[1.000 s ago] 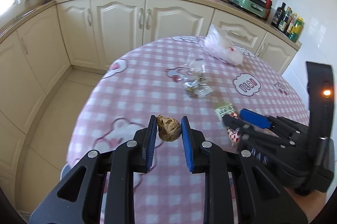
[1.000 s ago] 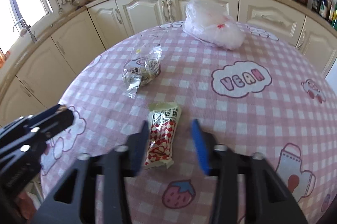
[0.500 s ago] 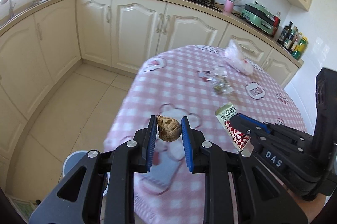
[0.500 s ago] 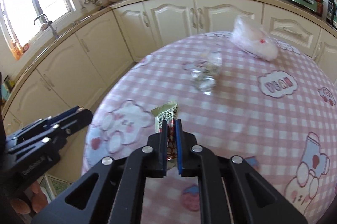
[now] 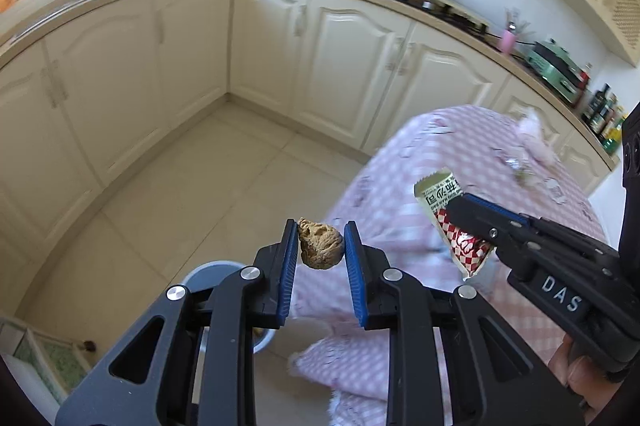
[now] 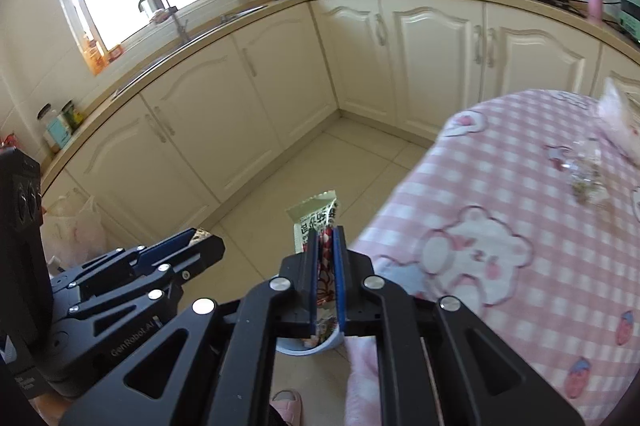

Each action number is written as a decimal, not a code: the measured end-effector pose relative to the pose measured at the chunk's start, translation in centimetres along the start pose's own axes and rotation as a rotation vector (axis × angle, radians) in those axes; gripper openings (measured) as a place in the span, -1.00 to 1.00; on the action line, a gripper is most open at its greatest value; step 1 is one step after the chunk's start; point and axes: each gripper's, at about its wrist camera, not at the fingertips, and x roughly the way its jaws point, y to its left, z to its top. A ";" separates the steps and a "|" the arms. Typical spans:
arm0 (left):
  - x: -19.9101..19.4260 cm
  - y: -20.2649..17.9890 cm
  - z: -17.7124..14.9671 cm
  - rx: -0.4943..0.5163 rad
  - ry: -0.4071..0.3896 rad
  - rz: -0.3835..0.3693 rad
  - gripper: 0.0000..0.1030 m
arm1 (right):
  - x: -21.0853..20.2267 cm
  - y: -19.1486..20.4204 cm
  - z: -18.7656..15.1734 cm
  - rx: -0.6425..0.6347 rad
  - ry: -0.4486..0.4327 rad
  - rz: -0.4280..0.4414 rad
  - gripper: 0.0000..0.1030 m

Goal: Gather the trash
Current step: 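Carry both items over the bucket and open both grippers to drop them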

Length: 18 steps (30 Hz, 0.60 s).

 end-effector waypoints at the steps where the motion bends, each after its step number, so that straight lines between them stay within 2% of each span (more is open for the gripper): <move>1: 0.0 0.7 0.0 -0.009 0.002 0.007 -0.58 | 0.4 0.6 0.1 -0.004 0.003 0.009 -0.86; 7: 0.7 4.7 0.1 -0.068 0.017 0.061 -0.57 | 4.0 4.1 0.5 -0.032 0.037 0.057 -0.86; 14: 1.5 6.9 0.5 -0.094 0.018 0.103 -0.54 | 6.8 6.1 0.7 -0.026 0.043 0.066 -0.86; 16: 1.7 7.3 0.7 -0.097 0.022 0.124 -0.30 | 7.4 6.3 0.7 -0.022 0.045 0.067 -0.86; 17: 1.7 7.4 0.8 -0.098 0.020 0.133 -0.03 | 7.5 6.3 0.7 -0.021 0.044 0.066 -0.86; 18: 1.5 7.7 0.8 -0.102 0.008 0.144 0.06 | 7.7 6.4 0.8 -0.020 0.047 0.067 -0.86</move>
